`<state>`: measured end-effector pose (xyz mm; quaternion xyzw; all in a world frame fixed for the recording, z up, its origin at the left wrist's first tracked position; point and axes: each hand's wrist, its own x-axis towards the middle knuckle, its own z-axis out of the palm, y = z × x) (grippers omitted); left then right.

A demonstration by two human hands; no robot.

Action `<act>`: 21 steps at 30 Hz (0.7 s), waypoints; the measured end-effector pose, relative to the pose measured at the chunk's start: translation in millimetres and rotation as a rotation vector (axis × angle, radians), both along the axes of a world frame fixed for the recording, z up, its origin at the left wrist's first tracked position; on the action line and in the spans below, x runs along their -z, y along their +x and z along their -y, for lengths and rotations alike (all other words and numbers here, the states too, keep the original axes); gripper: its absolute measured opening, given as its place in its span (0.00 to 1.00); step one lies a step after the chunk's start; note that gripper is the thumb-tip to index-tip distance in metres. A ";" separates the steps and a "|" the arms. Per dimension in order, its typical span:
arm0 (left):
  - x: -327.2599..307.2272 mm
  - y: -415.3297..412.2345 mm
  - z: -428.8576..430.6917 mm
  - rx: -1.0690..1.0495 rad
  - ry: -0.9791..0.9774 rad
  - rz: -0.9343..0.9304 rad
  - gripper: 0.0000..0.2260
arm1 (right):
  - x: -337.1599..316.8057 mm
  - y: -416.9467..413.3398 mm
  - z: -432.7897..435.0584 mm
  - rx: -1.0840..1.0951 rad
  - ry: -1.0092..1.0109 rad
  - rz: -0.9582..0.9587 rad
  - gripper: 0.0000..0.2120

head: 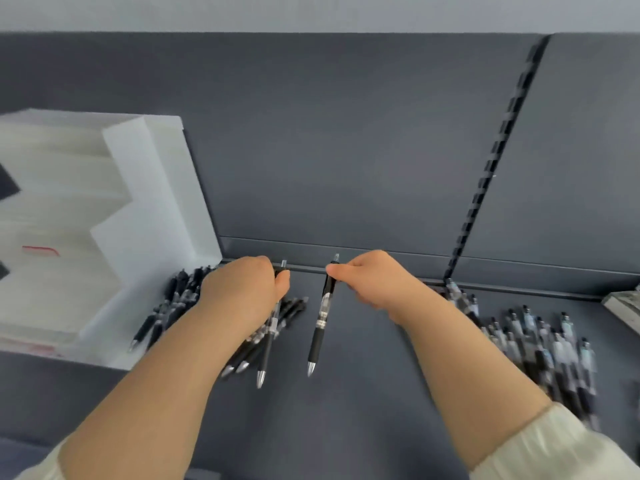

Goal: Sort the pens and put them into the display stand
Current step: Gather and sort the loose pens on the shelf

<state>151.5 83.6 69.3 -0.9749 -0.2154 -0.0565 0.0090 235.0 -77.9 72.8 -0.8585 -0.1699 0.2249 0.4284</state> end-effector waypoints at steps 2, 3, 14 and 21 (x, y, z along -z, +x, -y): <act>-2.1 -12.5 -30.2 -0.024 0.010 -0.007 0.17 | 7.8 -7.2 -33.5 -0.008 -0.012 -0.041 0.20; -3.0 -17.3 -44.3 -0.034 0.019 -0.009 0.17 | 11.5 -10.7 -49.9 -0.009 -0.010 -0.057 0.20; 5.2 -4.9 -121.3 0.074 0.077 -0.133 0.19 | 25.4 -30.8 -158.4 0.169 -0.049 -0.070 0.20; 15.1 11.7 -117.2 0.217 0.112 -0.008 0.20 | 31.4 -28.6 -132.2 0.345 -0.044 -0.019 0.18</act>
